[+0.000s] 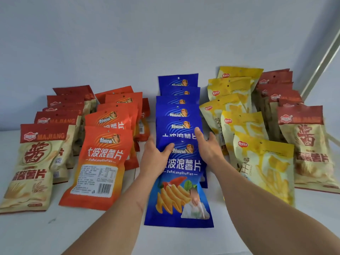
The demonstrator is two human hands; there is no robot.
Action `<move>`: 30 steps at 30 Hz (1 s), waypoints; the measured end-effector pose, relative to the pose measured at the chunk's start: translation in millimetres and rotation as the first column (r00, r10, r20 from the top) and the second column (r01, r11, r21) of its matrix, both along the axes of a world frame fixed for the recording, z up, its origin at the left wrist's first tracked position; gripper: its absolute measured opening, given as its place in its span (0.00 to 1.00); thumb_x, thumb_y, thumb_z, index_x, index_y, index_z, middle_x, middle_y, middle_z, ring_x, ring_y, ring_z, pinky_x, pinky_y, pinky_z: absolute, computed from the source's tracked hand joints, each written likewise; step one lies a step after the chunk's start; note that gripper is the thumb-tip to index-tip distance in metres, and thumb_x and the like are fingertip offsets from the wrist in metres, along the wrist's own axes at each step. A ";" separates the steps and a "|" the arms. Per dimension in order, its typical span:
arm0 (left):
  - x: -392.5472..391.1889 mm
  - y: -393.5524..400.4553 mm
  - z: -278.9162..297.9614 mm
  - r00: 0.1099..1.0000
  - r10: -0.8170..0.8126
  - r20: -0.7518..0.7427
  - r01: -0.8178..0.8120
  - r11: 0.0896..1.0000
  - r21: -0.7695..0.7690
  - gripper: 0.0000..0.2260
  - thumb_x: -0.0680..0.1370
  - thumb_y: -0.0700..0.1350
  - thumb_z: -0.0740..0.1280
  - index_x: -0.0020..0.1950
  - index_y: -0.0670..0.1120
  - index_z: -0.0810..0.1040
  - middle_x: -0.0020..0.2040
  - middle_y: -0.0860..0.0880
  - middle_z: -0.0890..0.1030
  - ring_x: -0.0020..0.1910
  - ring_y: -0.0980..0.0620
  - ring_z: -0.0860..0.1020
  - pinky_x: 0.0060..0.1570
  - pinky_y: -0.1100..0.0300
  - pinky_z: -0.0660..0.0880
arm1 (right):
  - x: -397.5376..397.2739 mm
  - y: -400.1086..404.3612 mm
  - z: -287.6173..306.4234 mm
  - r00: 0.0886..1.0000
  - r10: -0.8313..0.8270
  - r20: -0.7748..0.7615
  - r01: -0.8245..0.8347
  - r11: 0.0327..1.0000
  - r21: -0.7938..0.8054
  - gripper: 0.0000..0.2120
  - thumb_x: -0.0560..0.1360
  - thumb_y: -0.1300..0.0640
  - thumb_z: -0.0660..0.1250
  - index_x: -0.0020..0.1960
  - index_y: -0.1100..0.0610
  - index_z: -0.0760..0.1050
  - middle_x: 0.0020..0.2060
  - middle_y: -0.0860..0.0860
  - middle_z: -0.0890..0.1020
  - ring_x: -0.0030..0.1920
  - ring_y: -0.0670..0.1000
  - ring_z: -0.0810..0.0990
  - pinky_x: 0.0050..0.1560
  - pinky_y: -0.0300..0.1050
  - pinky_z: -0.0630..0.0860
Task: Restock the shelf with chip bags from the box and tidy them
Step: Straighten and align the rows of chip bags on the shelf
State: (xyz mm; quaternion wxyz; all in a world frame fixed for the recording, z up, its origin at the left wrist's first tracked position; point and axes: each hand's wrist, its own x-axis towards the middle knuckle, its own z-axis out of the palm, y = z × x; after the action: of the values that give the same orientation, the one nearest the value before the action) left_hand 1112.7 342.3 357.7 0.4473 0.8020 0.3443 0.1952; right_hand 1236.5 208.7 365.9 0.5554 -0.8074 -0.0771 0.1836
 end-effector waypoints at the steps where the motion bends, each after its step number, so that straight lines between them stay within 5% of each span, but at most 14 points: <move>1: -5.1 -5.1 2.9 0.999 0.016 -0.048 -0.012 0.996 0.086 0.39 0.77 0.63 0.69 0.80 0.48 0.57 0.77 0.45 0.69 0.70 0.47 0.74 0.64 0.49 0.76 | 5.8 0.3 3.4 0.997 0.006 0.080 -0.001 0.998 -0.058 0.43 0.73 0.27 0.59 0.79 0.51 0.55 0.69 0.53 0.73 0.62 0.53 0.80 0.56 0.51 0.80; 6: -47.8 -61.6 2.5 0.983 0.029 -0.179 0.068 0.854 0.515 0.40 0.76 0.75 0.50 0.82 0.54 0.49 0.82 0.50 0.53 0.81 0.48 0.52 0.78 0.46 0.57 | 30.6 15.4 23.8 0.846 0.134 0.516 0.061 0.937 -0.344 0.42 0.75 0.26 0.53 0.80 0.51 0.55 0.80 0.53 0.59 0.79 0.56 0.58 0.76 0.59 0.60; 9: -61.9 -97.6 -14.7 0.948 -0.044 -0.314 0.258 0.684 0.682 0.37 0.77 0.75 0.44 0.76 0.54 0.65 0.78 0.47 0.67 0.78 0.40 0.64 0.73 0.37 0.64 | 36.8 29.0 34.6 0.746 0.299 0.595 0.006 0.890 -0.455 0.40 0.77 0.27 0.51 0.80 0.50 0.54 0.81 0.53 0.55 0.80 0.56 0.51 0.77 0.59 0.52; 15: -45.0 -103.3 -32.4 0.912 -0.004 -0.409 0.335 0.582 0.741 0.36 0.78 0.73 0.47 0.74 0.52 0.70 0.75 0.46 0.73 0.74 0.39 0.70 0.69 0.34 0.68 | 45.8 55.0 32.5 0.620 0.581 0.527 -0.117 0.733 -0.670 0.40 0.76 0.26 0.47 0.81 0.48 0.53 0.81 0.52 0.55 0.80 0.55 0.51 0.77 0.60 0.52; 24: -9.4 -81.2 -26.1 0.909 -0.014 -0.416 0.352 0.561 0.750 0.35 0.78 0.73 0.52 0.76 0.53 0.68 0.76 0.47 0.71 0.74 0.40 0.70 0.70 0.34 0.67 | 74.3 85.3 51.6 0.561 0.588 0.582 -0.066 0.733 -0.677 0.37 0.78 0.28 0.47 0.79 0.49 0.59 0.80 0.53 0.58 0.80 0.56 0.54 0.77 0.60 0.55; 30: 3.2 -61.8 -24.8 0.903 -0.048 -0.426 0.378 0.557 0.739 0.34 0.79 0.72 0.47 0.76 0.54 0.69 0.75 0.48 0.72 0.74 0.40 0.71 0.68 0.33 0.70 | 103.4 112.9 75.1 0.492 0.618 0.614 -0.018 0.712 -0.702 0.38 0.78 0.27 0.46 0.80 0.47 0.56 0.81 0.52 0.51 0.81 0.55 0.46 0.77 0.60 0.52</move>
State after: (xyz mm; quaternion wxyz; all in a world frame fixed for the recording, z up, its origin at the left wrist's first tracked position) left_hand 1115.8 280.5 333.0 -0.0165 0.9736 0.1913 0.1238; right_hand 1339.9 321.6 441.0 0.1116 -0.8960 -0.4200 -0.0919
